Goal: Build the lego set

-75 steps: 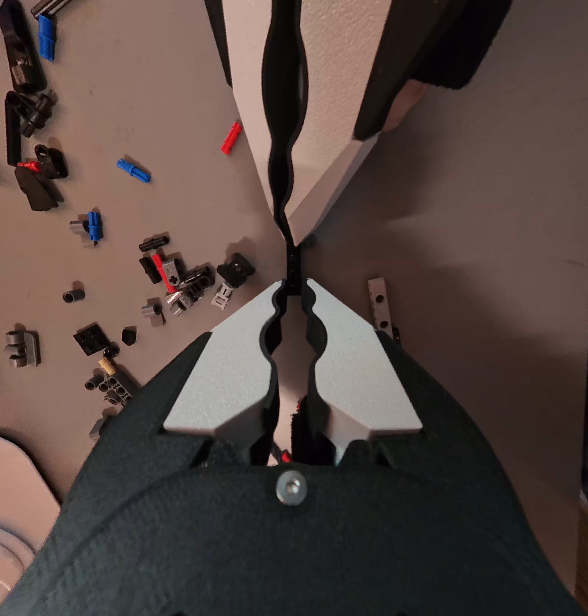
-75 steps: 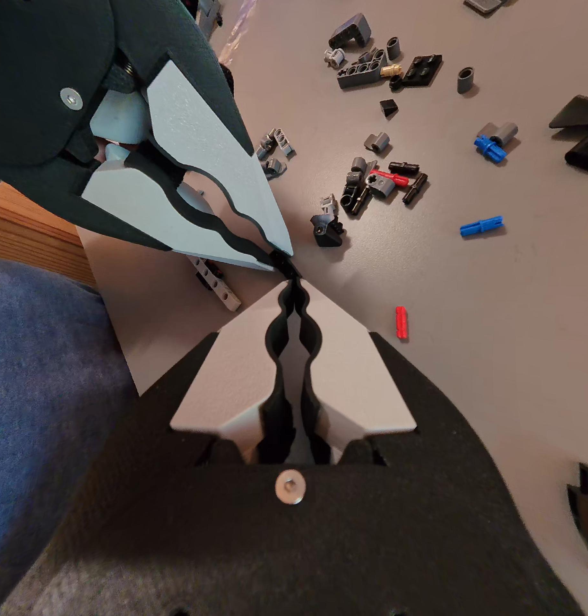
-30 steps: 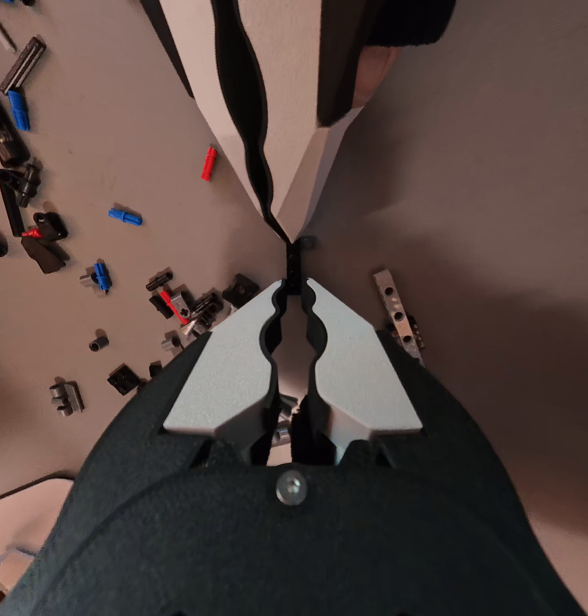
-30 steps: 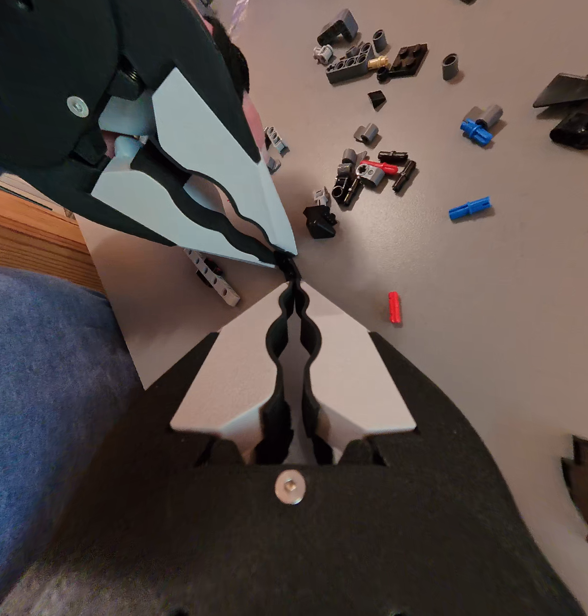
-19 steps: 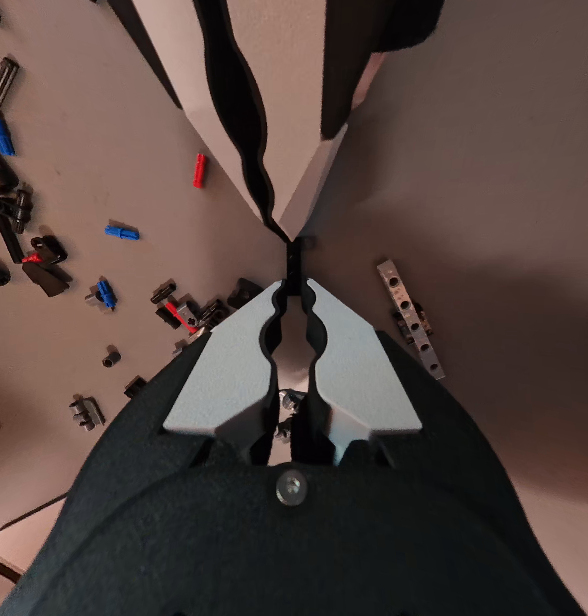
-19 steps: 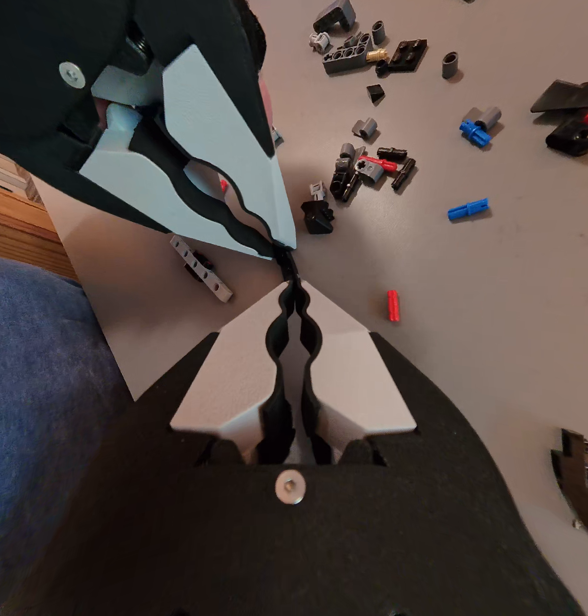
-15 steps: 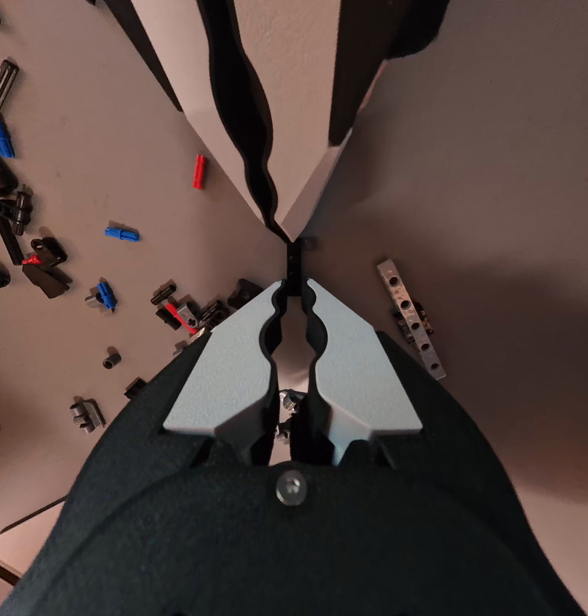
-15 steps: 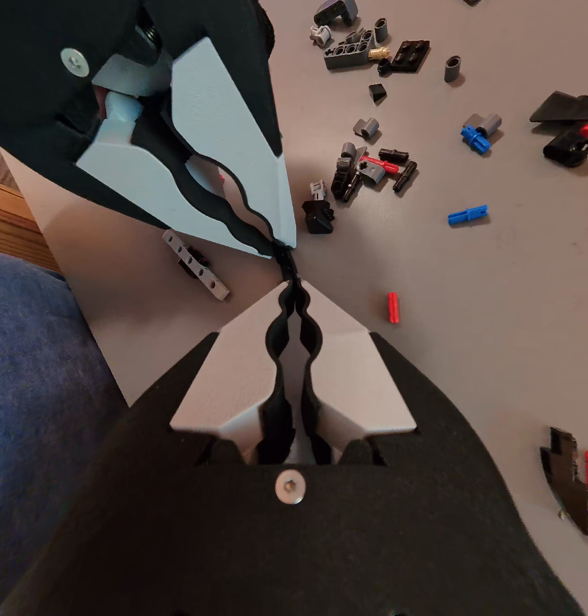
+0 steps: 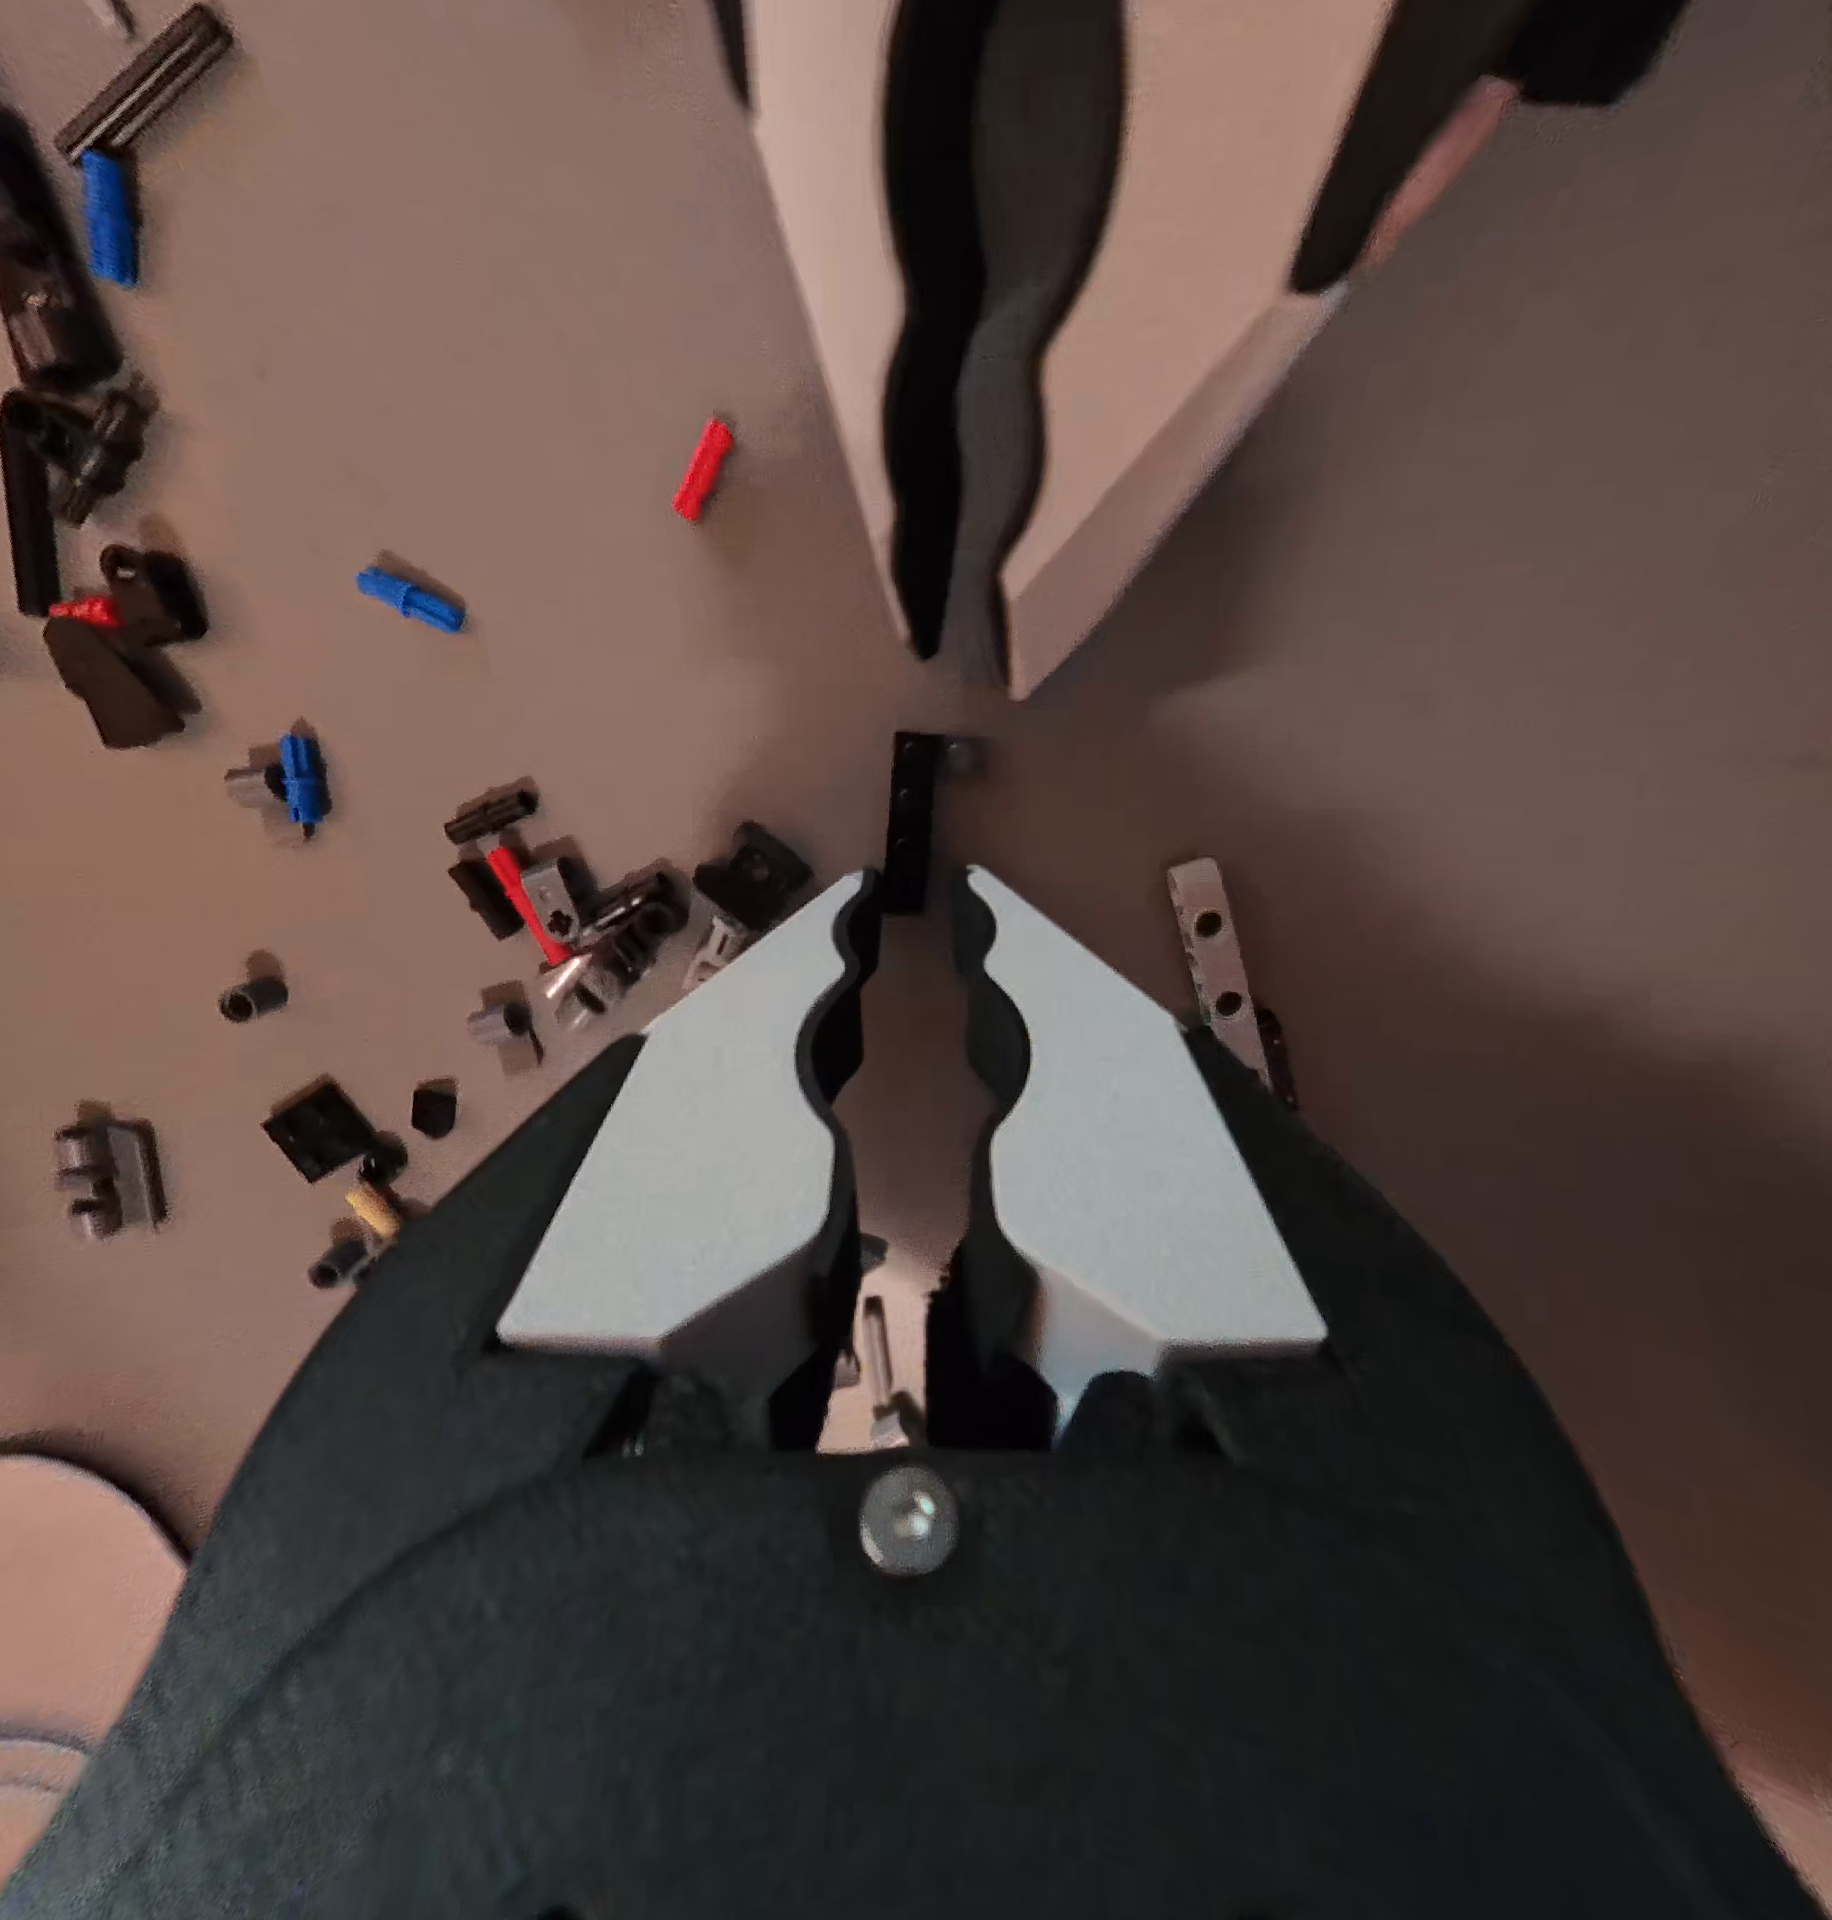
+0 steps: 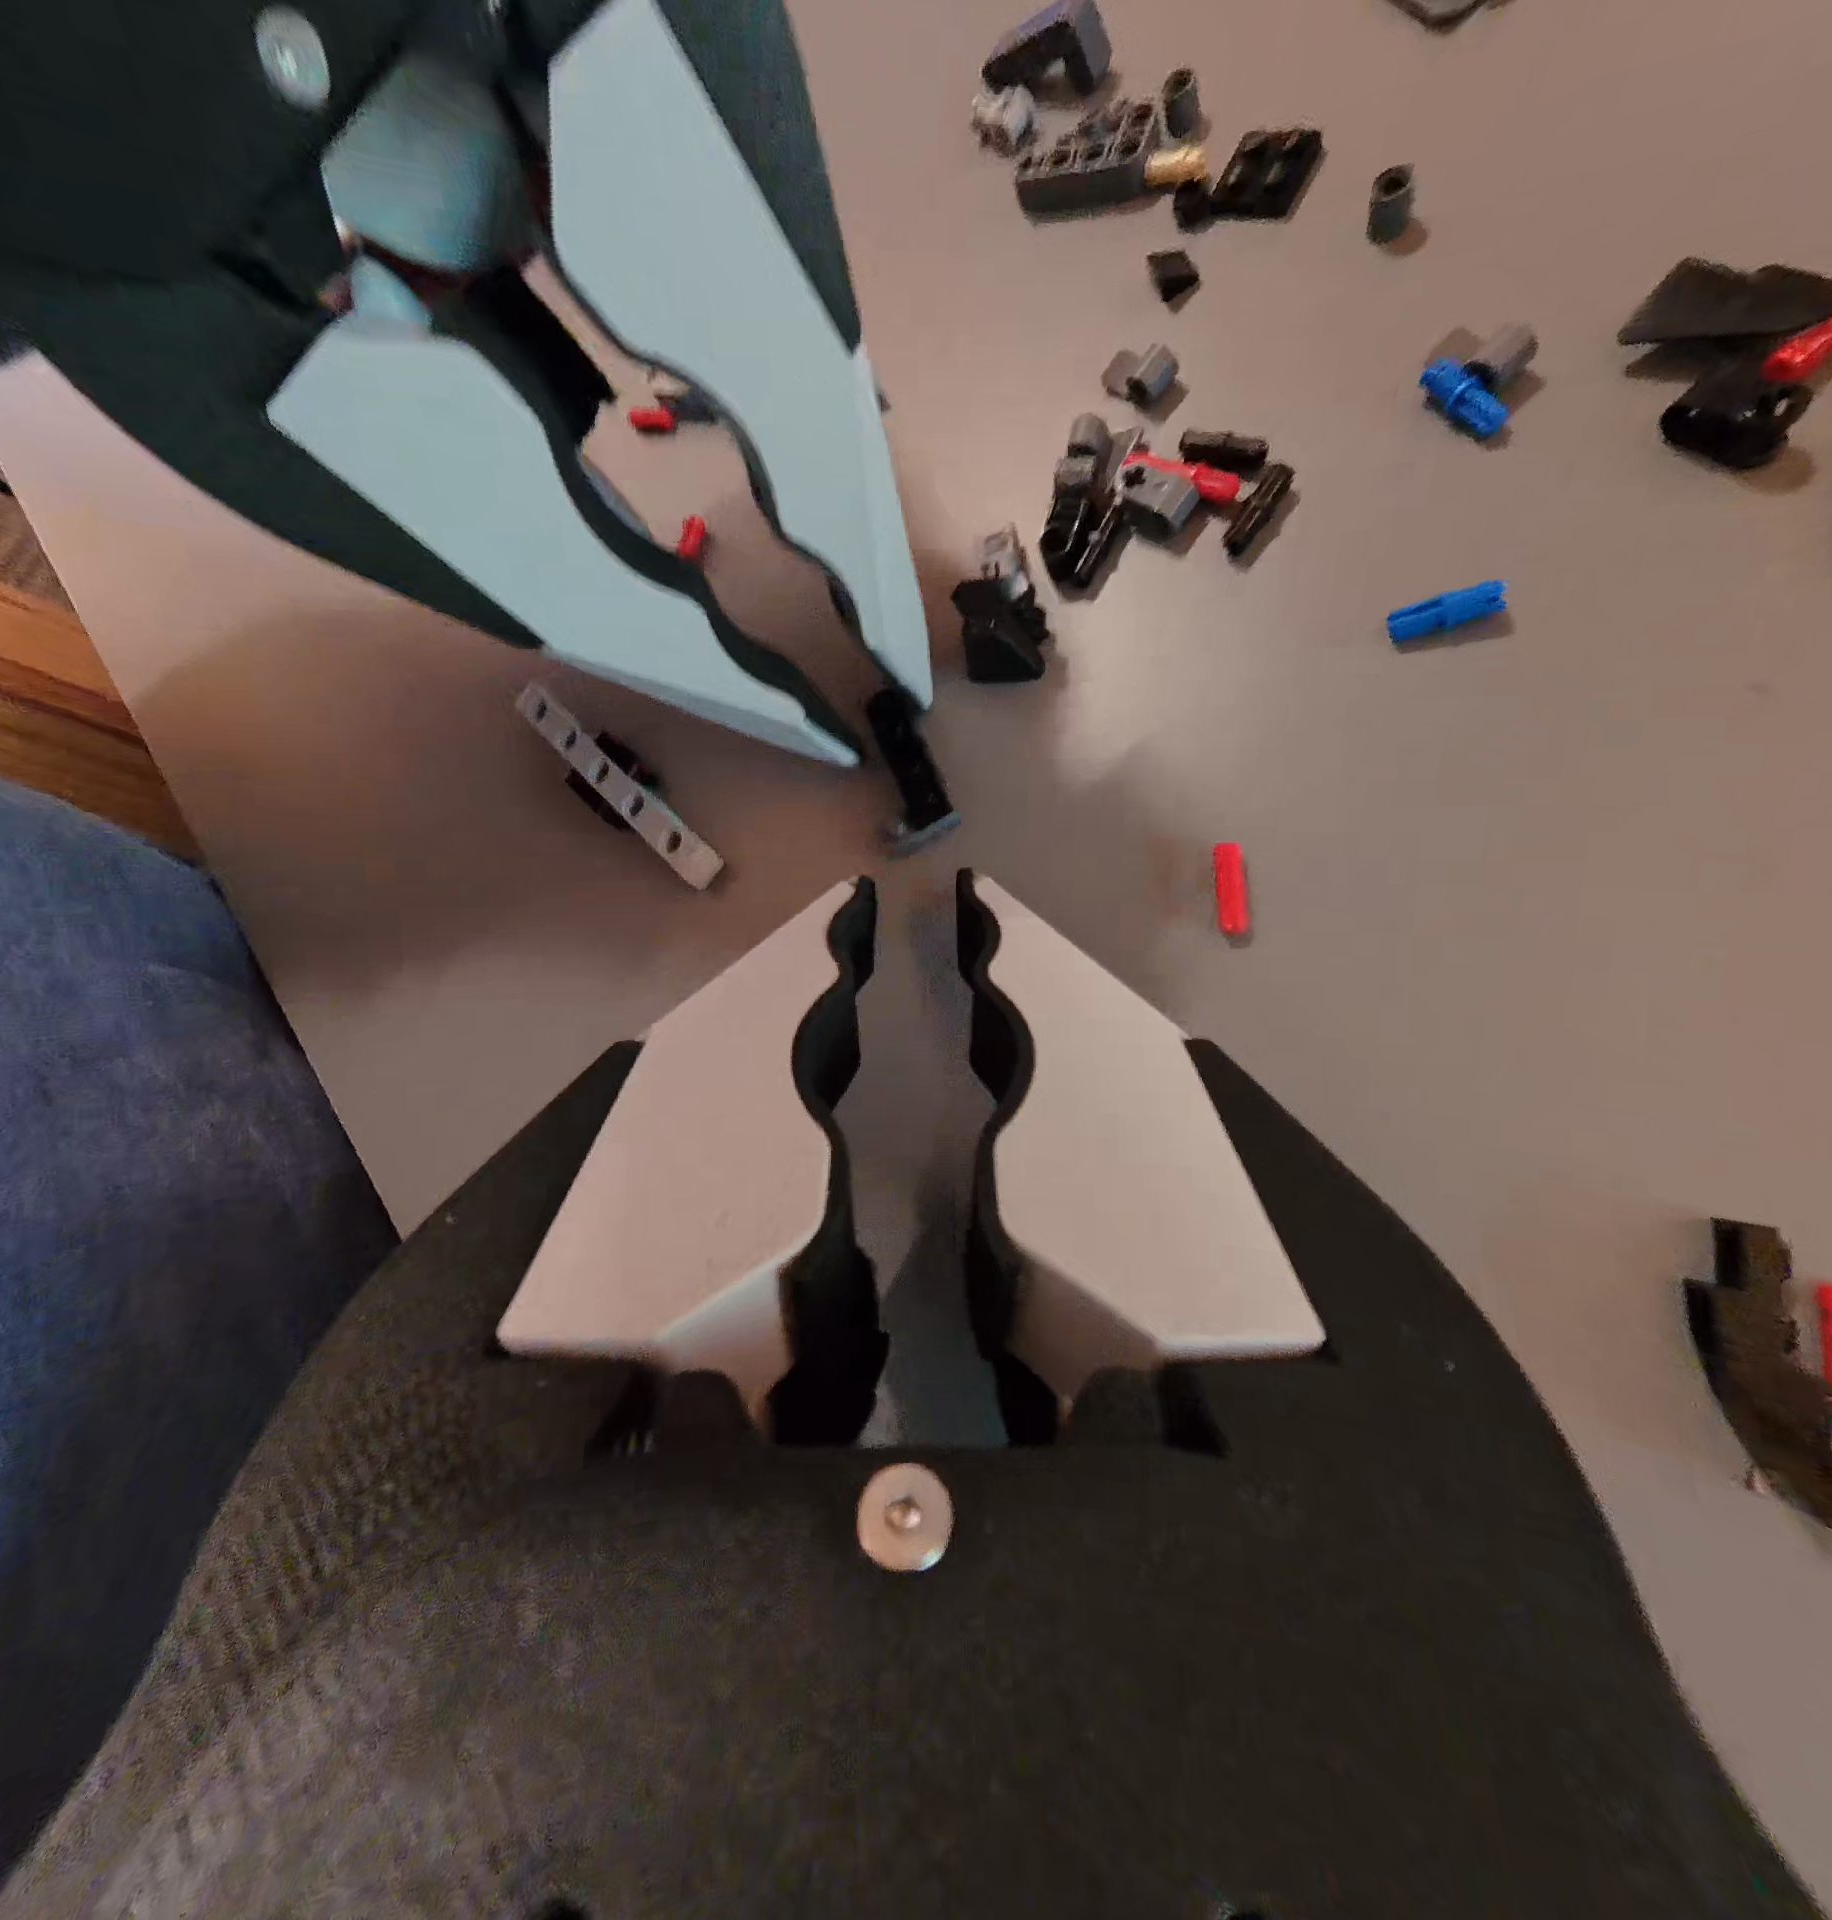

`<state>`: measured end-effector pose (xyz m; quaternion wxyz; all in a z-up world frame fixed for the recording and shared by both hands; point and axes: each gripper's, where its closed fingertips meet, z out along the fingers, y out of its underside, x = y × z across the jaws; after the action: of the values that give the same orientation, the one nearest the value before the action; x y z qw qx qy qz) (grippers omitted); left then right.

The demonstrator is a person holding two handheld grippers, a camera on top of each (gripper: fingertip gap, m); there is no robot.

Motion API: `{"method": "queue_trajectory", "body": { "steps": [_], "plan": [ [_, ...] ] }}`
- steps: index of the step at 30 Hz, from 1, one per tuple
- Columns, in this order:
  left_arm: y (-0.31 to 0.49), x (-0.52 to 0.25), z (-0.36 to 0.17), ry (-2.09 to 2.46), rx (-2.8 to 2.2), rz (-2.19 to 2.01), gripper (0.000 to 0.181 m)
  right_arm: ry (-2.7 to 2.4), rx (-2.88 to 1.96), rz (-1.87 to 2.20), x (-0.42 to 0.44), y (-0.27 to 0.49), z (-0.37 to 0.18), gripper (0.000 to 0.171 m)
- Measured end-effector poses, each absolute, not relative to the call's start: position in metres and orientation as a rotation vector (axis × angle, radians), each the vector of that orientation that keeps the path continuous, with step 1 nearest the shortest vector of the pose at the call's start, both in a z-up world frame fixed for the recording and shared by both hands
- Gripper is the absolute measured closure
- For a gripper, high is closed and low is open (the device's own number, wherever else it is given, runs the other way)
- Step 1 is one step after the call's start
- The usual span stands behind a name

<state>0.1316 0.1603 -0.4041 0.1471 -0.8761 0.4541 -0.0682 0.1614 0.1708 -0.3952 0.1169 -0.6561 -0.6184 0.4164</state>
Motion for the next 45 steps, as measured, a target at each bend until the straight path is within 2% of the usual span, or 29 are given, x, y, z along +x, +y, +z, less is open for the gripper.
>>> {"method": "queue_trajectory", "body": {
  "steps": [3,11,26,35,45],
  "plan": [
    [0.156,0.13,-0.403,1.222,-2.542,-0.213,0.162,-1.846,-1.895,1.157,0.162,0.166,-0.397,0.155],
    [0.158,0.125,-0.404,1.073,-2.513,-0.165,0.175,-1.879,-1.846,1.048,0.15,0.162,-0.398,0.155],
    [0.142,0.121,-0.404,0.893,-2.513,-0.206,0.181,-2.005,-1.77,0.953,0.131,0.166,-0.401,0.166],
    [0.131,0.106,-0.392,0.75,-2.482,-0.238,0.168,-1.978,-1.764,0.996,0.133,0.166,-0.391,0.157],
    [0.126,0.085,-0.379,0.582,-2.428,-0.223,0.165,-1.925,-1.824,0.991,0.149,0.172,-0.394,0.154]
  ]
}}
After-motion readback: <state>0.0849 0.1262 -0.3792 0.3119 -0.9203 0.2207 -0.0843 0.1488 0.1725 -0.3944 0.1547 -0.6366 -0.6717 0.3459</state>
